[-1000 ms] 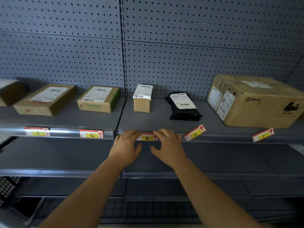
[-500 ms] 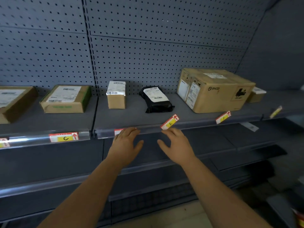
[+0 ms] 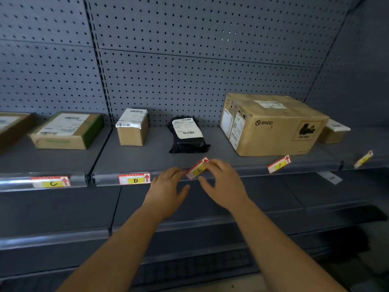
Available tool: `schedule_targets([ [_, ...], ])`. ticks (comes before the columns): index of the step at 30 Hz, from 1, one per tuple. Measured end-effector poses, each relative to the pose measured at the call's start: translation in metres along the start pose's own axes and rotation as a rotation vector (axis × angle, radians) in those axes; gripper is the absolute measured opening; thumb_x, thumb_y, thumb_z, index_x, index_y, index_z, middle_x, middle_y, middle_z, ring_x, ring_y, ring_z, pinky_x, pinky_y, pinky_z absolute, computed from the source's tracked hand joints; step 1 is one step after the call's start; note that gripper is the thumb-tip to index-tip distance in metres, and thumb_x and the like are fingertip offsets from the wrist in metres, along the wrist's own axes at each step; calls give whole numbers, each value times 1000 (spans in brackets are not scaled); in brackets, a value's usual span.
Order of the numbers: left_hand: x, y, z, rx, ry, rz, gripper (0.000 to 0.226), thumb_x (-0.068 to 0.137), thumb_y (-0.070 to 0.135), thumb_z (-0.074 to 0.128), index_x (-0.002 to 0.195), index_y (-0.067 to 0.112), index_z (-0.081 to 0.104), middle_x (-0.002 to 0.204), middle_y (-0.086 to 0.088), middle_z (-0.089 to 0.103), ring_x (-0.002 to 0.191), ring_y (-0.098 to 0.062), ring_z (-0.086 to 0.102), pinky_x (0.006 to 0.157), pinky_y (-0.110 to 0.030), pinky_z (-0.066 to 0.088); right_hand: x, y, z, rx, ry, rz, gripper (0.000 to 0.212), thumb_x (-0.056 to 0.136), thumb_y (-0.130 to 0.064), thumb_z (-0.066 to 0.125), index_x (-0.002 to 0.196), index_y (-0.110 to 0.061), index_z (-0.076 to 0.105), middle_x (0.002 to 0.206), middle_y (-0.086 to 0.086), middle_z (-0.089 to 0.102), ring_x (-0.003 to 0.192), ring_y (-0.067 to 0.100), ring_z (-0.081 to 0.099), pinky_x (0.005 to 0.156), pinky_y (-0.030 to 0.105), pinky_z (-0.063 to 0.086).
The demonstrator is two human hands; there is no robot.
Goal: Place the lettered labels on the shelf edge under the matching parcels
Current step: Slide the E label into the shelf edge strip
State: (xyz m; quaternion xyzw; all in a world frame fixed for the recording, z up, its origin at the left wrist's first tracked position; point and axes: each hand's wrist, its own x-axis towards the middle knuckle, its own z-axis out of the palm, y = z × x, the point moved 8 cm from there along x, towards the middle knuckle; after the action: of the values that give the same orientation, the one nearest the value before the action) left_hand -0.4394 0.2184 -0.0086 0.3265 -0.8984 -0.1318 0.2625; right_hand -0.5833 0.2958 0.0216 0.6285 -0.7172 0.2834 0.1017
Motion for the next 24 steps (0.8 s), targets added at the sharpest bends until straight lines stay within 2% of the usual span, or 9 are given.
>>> schedule_targets([
  [3,11,12,7,13,30,-10,43,87,36,57,127,21,52,124,4,53,113,-18,49,97,-40,40,12,5,5,-11,-10,-106,44,87,-42,53,123,-18,60,125,-2,54,113,18,50,88,38,48],
  [6,16,17,14,41,53,-38,43,86,34,59,125,19,54,123,2,55,112,-20,51,95,-40,40,17,10,8,-58,-19,-193,45,86,-43,51,124,-21,59,126,-4,55,116,16,50,92,38,43],
  [9,18,20,18,68,68,-63,43,85,34,59,124,18,54,123,2,56,112,-20,51,95,-40,39,16,23,8,-79,-3,-196,43,85,-44,52,122,-25,59,130,-6,54,118,15,48,97,40,38],
  [14,18,26,21,99,77,-84,42,85,34,59,123,18,55,122,2,56,112,-21,51,96,-41,38,16,26,5,-55,25,-261,46,83,-42,56,124,-21,59,136,-2,51,124,20,45,99,42,34],
  [17,20,27,22,100,66,-94,45,84,39,53,125,20,54,123,4,56,114,-19,50,98,-40,37,18,29,7,-71,-13,-237,45,82,-44,55,123,-24,59,132,-5,54,121,18,49,101,47,34],
  [21,21,27,22,82,79,-114,44,86,35,58,127,22,52,126,3,56,117,-18,48,102,-39,34,6,47,9,-106,-41,-178,45,83,-44,54,124,-28,57,125,-10,57,116,16,51,106,48,27],
  [24,20,28,24,83,75,-117,45,87,36,57,129,22,50,128,4,54,120,-18,46,105,-41,34,-5,51,10,-131,-43,-169,45,83,-44,54,124,-26,58,129,-10,56,119,16,49,110,50,21],
])
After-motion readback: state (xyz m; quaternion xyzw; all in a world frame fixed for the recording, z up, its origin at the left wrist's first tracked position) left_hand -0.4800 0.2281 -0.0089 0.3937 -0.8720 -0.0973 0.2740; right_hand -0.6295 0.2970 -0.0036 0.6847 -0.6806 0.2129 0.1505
